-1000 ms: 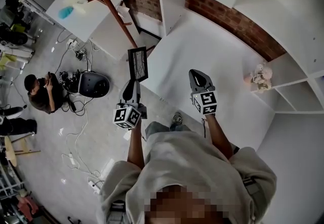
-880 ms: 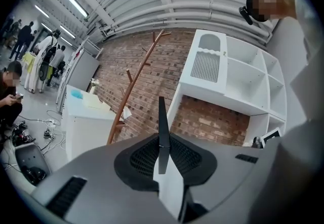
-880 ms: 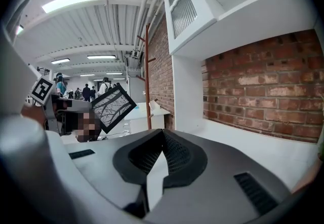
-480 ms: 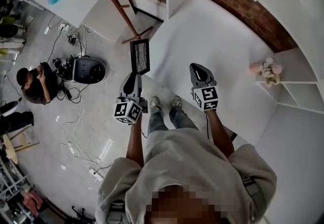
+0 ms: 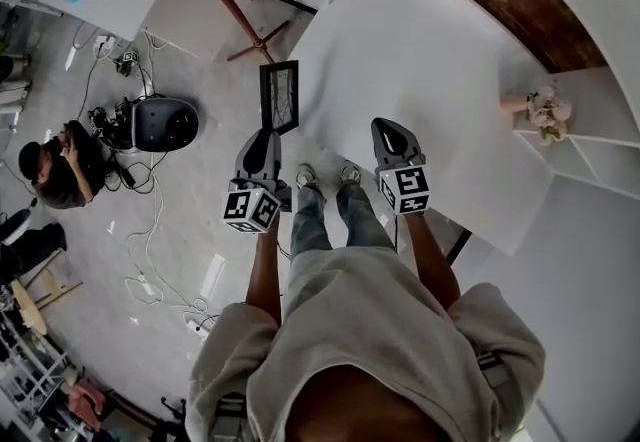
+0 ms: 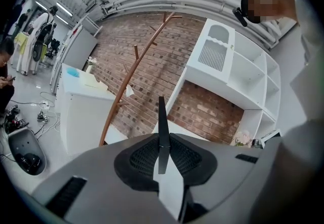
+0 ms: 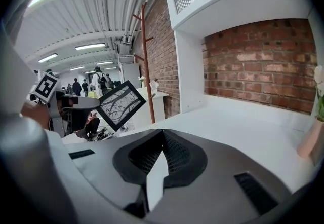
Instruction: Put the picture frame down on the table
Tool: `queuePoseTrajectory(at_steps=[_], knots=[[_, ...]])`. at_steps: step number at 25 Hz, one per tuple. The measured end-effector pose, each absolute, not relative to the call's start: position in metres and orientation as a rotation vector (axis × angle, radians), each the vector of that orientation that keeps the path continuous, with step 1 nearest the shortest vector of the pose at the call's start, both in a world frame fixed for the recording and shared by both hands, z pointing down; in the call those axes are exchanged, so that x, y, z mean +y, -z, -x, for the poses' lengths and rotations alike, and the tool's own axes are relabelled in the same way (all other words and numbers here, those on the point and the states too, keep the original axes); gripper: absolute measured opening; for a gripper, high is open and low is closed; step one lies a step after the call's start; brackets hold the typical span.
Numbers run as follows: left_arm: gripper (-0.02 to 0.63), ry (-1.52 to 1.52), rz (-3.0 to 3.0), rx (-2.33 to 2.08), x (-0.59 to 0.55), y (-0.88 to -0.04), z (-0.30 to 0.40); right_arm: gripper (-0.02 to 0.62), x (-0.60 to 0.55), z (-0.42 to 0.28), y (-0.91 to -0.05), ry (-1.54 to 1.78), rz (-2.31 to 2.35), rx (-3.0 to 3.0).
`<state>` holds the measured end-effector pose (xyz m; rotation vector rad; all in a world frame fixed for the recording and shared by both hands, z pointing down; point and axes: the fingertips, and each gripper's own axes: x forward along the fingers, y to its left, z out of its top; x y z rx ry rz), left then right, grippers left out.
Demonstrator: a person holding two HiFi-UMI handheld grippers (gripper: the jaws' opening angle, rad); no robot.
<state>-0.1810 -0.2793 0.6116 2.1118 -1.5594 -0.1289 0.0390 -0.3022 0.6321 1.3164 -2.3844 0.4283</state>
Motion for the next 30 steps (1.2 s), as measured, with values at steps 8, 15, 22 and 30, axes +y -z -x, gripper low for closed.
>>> queuePoseTrajectory(at_steps=[8,15,22,30], knots=[[0.074,0.102,-2.083,-1.501,-0.274,-0.643,0.168,0.025,-0.289,-0.046,-0.662,-0.483,-1.313,-2.336],[0.074,0.129,-2.021,-1.451,-0.28,-0.671,0.16,0.025,-0.281,-0.047,-0.681,-0.514,-1.302,-2.313],[0.074,0.179,-1.945,-1.406,-0.303,-0.695,0.153,0.025,-0.281,-0.058,-0.689,-0.527,-1.311,-2.294],[0.074,0.209,-1.891,-1.348,-0.326,-0.711,0.14,0.025,-0.284,-0.06,-0.689,-0.529,-1.313,-2.284]])
